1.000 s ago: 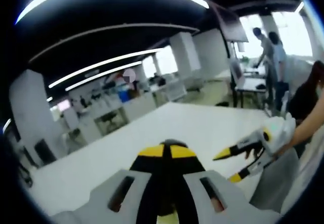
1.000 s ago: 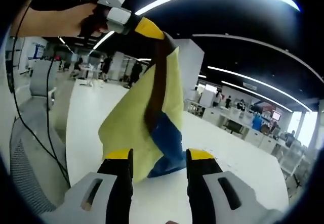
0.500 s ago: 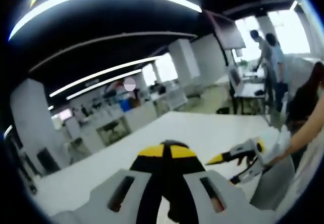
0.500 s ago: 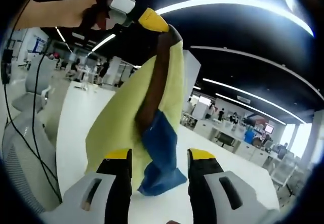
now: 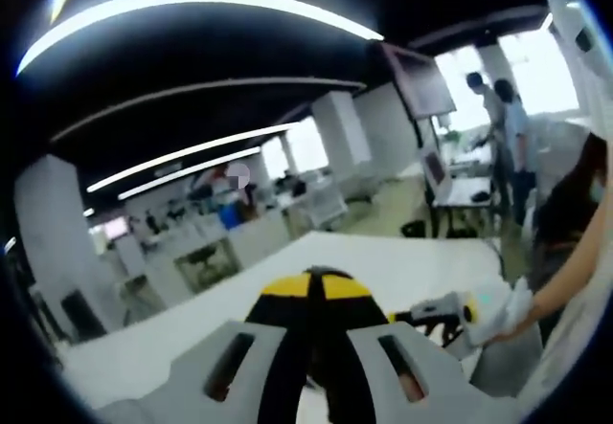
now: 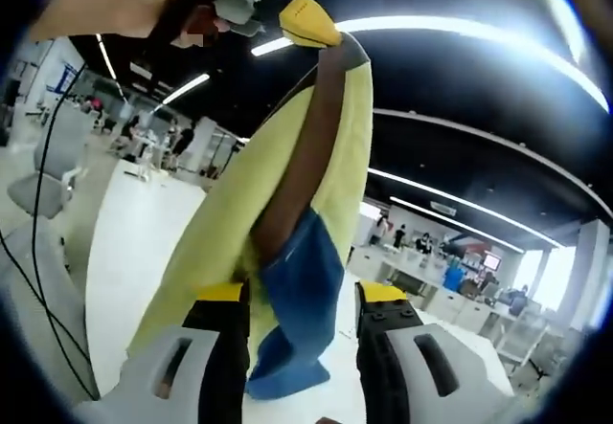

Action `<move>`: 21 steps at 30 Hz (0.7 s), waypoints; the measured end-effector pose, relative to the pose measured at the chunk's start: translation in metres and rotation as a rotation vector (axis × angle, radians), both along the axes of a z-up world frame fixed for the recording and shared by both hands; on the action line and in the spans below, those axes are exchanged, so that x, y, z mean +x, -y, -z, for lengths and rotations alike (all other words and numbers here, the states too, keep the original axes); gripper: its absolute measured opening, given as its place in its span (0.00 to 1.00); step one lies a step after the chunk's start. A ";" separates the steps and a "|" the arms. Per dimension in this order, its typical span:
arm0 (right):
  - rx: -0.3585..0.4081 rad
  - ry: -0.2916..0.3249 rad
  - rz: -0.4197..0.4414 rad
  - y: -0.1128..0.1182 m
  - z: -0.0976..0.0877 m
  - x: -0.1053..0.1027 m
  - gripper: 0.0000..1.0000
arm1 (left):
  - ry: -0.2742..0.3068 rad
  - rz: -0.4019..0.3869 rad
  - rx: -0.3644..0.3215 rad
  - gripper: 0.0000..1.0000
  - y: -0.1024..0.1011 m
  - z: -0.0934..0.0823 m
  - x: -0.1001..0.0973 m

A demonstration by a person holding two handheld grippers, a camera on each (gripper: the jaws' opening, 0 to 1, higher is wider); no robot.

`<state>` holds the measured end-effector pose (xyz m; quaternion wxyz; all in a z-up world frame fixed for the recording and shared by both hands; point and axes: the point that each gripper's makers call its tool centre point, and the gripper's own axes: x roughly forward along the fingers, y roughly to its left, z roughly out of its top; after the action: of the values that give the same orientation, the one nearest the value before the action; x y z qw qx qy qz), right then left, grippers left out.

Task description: Fold the garment on the visible template until the final outline fits inside the template.

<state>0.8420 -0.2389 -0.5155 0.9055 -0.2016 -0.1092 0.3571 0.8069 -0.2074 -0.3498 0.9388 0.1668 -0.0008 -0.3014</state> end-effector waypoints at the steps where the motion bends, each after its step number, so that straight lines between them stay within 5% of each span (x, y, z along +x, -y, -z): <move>1: 0.013 0.010 0.006 0.002 -0.005 0.001 0.43 | 0.001 0.000 0.001 0.00 -0.001 0.000 0.000; 6: 0.040 0.040 0.030 0.016 -0.018 0.003 0.42 | -0.006 -0.005 0.002 0.00 -0.005 0.001 -0.006; 10: 0.072 0.036 0.030 0.024 -0.024 0.002 0.31 | -0.014 -0.006 0.007 0.00 -0.006 0.004 -0.009; 21: 0.011 0.064 -0.065 -0.005 -0.019 -0.006 0.23 | -0.009 0.008 0.001 0.00 -0.005 -0.005 -0.022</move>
<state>0.8361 -0.2337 -0.4967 0.8906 -0.2041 -0.1465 0.3791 0.7851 -0.2027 -0.3450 0.9375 0.1660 0.0031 -0.3059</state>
